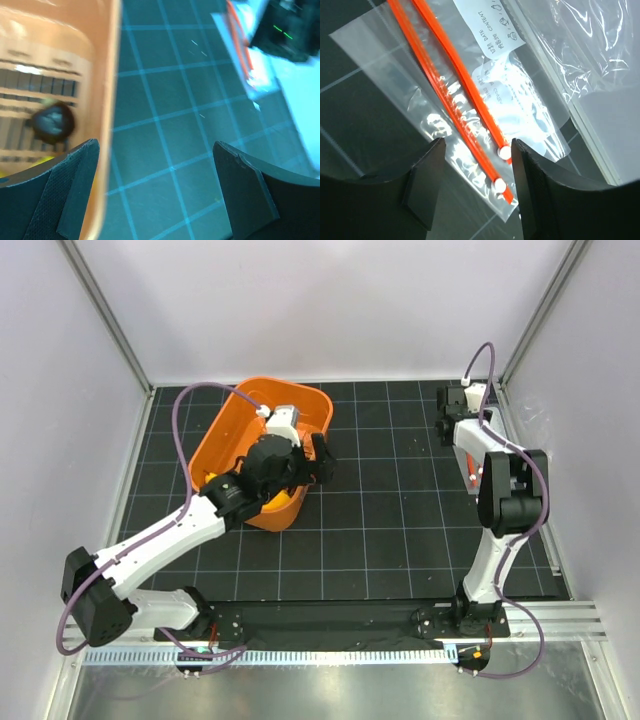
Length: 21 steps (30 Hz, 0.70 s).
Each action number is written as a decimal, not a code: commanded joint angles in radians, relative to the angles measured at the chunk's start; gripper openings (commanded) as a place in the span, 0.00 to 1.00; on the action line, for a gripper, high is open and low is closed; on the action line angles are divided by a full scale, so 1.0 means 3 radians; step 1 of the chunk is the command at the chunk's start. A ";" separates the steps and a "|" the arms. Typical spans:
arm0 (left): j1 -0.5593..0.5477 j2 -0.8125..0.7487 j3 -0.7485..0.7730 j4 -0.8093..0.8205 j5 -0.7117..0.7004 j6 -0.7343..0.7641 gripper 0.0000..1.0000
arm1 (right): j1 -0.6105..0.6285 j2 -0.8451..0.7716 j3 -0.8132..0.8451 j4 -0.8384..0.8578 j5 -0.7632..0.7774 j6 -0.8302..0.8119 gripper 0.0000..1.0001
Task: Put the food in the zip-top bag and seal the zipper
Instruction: Pick up the zipper food storage bag at the center of the board.
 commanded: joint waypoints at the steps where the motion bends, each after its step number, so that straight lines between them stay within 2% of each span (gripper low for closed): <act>1: 0.0013 0.0135 -0.0004 0.0353 0.0495 -0.0214 1.00 | -0.0115 0.0221 0.0402 0.0154 0.0091 -0.0382 0.61; 4: -0.0017 0.0289 0.0078 0.0312 0.0628 -0.0205 1.00 | -0.0120 0.0522 0.0571 0.0099 0.0177 -0.0520 0.59; 10: -0.0197 0.0412 0.0258 0.0103 0.0368 -0.0179 1.00 | -0.0211 0.0896 0.0878 0.0042 0.0428 -0.0766 0.57; 16: -0.0289 0.0382 0.0288 0.0077 0.0357 -0.0123 1.00 | -0.0304 0.1147 0.1103 -0.0040 0.0367 -0.0817 0.56; 21: -0.0299 0.0295 0.0263 0.0067 0.0306 -0.0102 1.00 | -0.0309 0.1366 0.1261 -0.0040 0.0617 -0.0975 0.56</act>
